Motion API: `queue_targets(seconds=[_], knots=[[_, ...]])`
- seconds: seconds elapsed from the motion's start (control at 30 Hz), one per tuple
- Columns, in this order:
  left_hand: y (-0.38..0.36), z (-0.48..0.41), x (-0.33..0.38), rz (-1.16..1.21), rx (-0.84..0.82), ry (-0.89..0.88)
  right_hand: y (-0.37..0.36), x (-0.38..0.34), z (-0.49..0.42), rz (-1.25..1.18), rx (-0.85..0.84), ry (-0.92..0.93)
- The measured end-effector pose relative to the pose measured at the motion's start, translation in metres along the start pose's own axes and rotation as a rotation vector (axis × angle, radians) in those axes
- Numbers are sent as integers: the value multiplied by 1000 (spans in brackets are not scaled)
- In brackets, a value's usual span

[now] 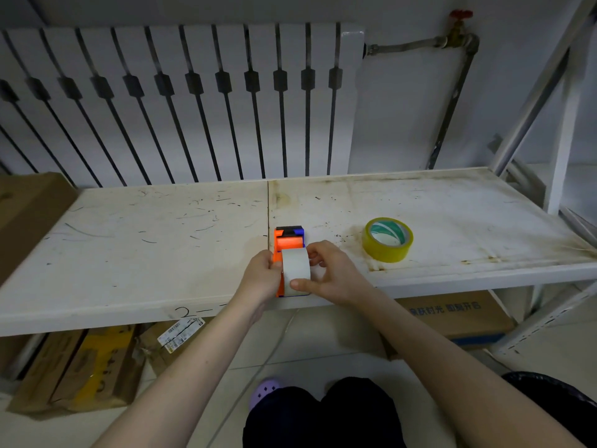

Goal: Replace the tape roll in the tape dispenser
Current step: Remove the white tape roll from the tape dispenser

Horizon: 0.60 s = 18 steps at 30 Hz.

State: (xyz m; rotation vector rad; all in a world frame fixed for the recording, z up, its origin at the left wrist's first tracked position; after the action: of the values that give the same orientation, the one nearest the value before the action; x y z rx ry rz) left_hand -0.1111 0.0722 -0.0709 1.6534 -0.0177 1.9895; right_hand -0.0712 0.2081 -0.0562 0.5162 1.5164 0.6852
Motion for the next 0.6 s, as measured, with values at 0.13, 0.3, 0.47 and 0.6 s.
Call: queue_targets(seconds=[0.13, 0.3, 0.47, 0.6], knots=[[1, 2, 4, -74, -10, -7, 2, -3, -1, 15, -51, -7], [2, -1, 7, -95, -23, -15, 1, 9, -3, -146, -27, -106], [2, 3, 8, -136, -30, -30, 0, 7, 4, -134, -41, -135], [-2, 7, 6, -128, -40, -17, 1, -7, 6, -53, 15, -131]])
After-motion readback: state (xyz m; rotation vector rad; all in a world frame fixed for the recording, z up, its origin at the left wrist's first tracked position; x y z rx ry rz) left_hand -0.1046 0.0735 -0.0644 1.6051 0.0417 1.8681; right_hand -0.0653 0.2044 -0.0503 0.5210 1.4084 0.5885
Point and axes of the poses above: each hand's wrist, its own z-axis away from the middle knuckle, its own y-axis out of the back of the hand, x = y × z, the point moved 9 cm from there along -z, towards the middle knuckle, and after that the axes turned 12 degrees about -x, right-handed, at the moved point
